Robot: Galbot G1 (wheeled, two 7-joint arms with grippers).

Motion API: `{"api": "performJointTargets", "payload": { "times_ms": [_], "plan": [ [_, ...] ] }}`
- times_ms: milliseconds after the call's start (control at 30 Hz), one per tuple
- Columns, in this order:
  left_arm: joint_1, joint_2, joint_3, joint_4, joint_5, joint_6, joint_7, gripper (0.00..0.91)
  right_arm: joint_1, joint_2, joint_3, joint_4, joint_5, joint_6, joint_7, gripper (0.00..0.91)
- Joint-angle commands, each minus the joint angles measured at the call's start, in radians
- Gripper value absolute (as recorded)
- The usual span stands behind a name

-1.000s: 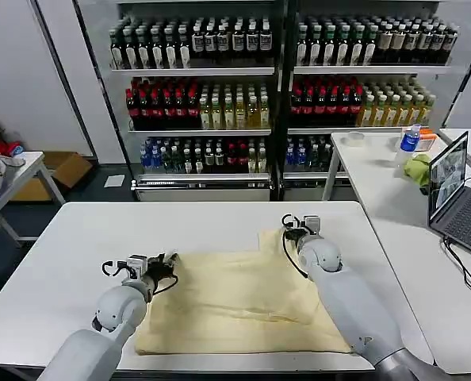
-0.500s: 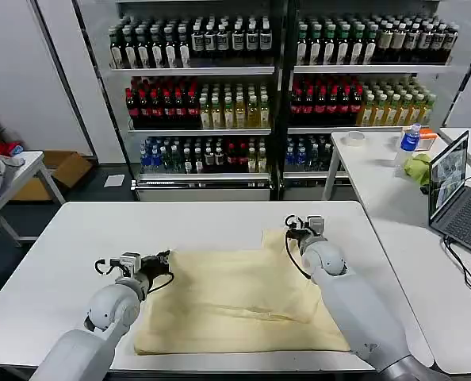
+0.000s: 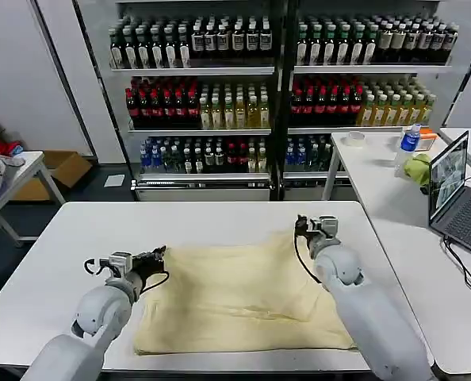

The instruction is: Fold and organize the clothes.

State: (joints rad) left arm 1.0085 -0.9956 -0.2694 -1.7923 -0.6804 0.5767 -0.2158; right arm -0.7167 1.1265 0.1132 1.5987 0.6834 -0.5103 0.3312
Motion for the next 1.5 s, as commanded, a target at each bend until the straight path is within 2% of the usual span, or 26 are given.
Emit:
{"api": "performJointTargets", "payload": {
  "times_ms": [33, 367, 800, 1133, 1367, 1433, 1467, 1500],
  "plan": [
    [0.1, 0.023, -0.049, -0.117, -0.002, 0.0, 0.003, 0.03, -0.119, -0.06, 0.059, 0.202, -0.001, -0.003, 0.0, 0.0],
    [0.217, 0.049, -0.089, -0.227, 0.006, 0.0, 0.013, 0.03, -0.349, -0.124, 0.16, 0.385, -0.002, -0.013, -0.002, 0.0],
    [0.379, 0.072, -0.135, -0.332, 0.045, -0.001, 0.023, 0.03, -0.606, -0.127, 0.308, 0.547, -0.012, -0.021, -0.013, 0.0],
    [0.46, 0.059, -0.15, -0.363, 0.105, -0.001, 0.03, 0.02, -0.711, -0.103, 0.34, 0.594, -0.02, -0.041, -0.009, 0.0],
    [0.474, 0.041, -0.137, -0.329, 0.165, -0.014, 0.036, 0.02, -0.731, -0.082, 0.325, 0.558, -0.052, -0.054, -0.003, 0.0],
    [0.467, 0.036, -0.133, -0.316, 0.173, -0.017, 0.037, 0.03, -0.724, -0.075, 0.312, 0.538, -0.061, -0.056, 0.001, 0.0],
    [0.464, 0.034, -0.131, -0.313, 0.174, -0.017, 0.037, 0.06, -0.719, -0.073, 0.307, 0.533, -0.064, -0.055, 0.003, 0.0],
    [0.456, 0.03, -0.128, -0.301, 0.181, -0.017, 0.037, 0.131, -0.713, -0.069, 0.301, 0.524, -0.067, -0.056, 0.005, 0.0]
  ]
}}
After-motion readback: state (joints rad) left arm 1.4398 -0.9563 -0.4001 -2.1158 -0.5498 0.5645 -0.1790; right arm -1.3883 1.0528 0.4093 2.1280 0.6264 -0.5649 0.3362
